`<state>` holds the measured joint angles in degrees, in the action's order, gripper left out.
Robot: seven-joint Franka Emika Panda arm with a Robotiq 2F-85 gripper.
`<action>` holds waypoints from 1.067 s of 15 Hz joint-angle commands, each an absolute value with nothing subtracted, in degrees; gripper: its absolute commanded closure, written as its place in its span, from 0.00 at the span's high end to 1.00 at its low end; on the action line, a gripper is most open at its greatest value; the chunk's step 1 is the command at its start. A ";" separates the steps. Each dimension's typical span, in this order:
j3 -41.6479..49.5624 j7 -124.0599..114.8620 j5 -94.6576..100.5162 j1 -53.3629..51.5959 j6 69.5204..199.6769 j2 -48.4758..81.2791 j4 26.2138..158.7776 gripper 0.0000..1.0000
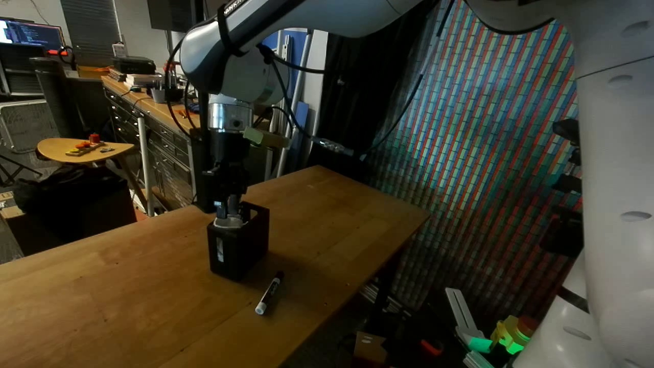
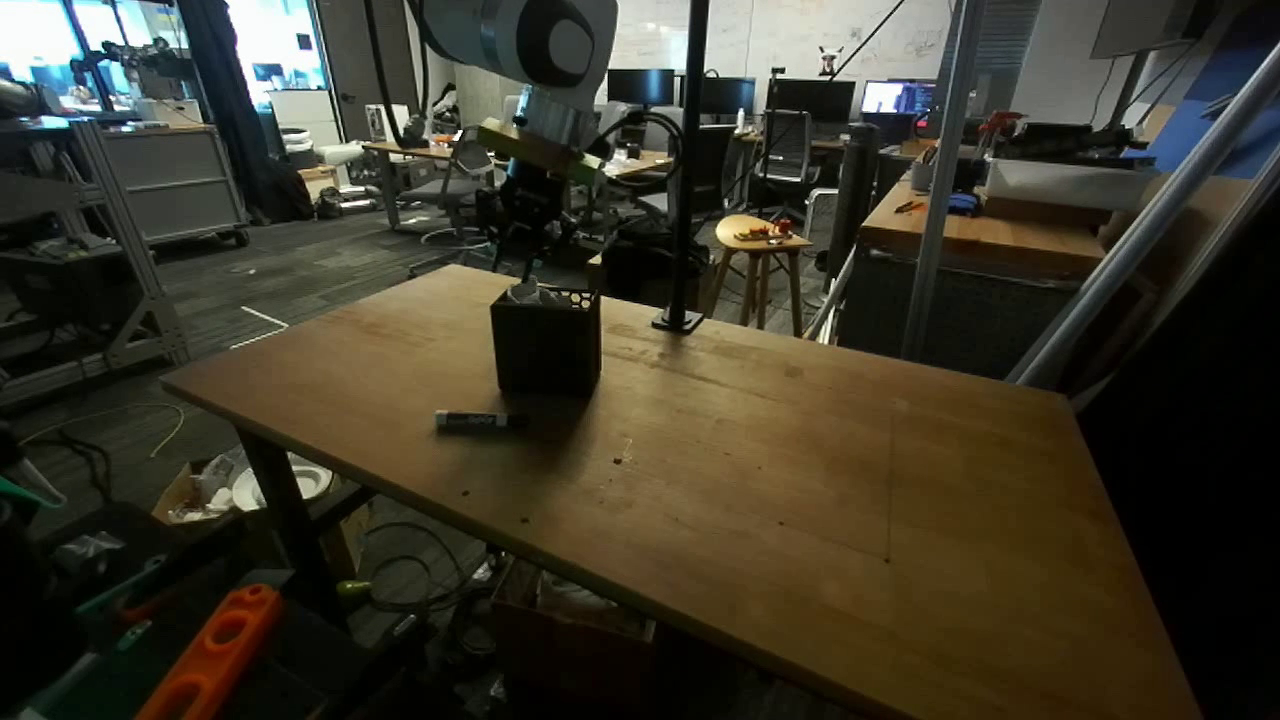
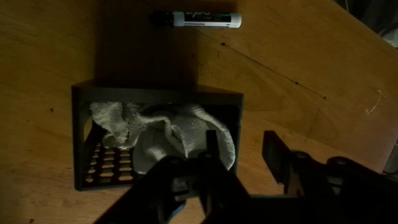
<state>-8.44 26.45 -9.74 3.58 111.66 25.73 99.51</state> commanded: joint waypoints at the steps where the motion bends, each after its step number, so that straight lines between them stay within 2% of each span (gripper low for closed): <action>1: -7.50 25.29 -8.19 2.28 111.70 24.67 99.41 0.12; 5: -7.39 24.90 -7.75 2.26 112.76 24.91 98.63 0.01; 6: -7.44 24.92 -7.75 2.25 113.43 24.98 98.04 0.07; 7: -7.42 24.94 -7.31 2.07 113.91 25.32 97.02 0.08; 16: -7.37 27.22 -0.59 0.94 116.38 26.24 94.09 0.07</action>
<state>-8.22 26.23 -2.32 1.89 115.05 26.12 94.43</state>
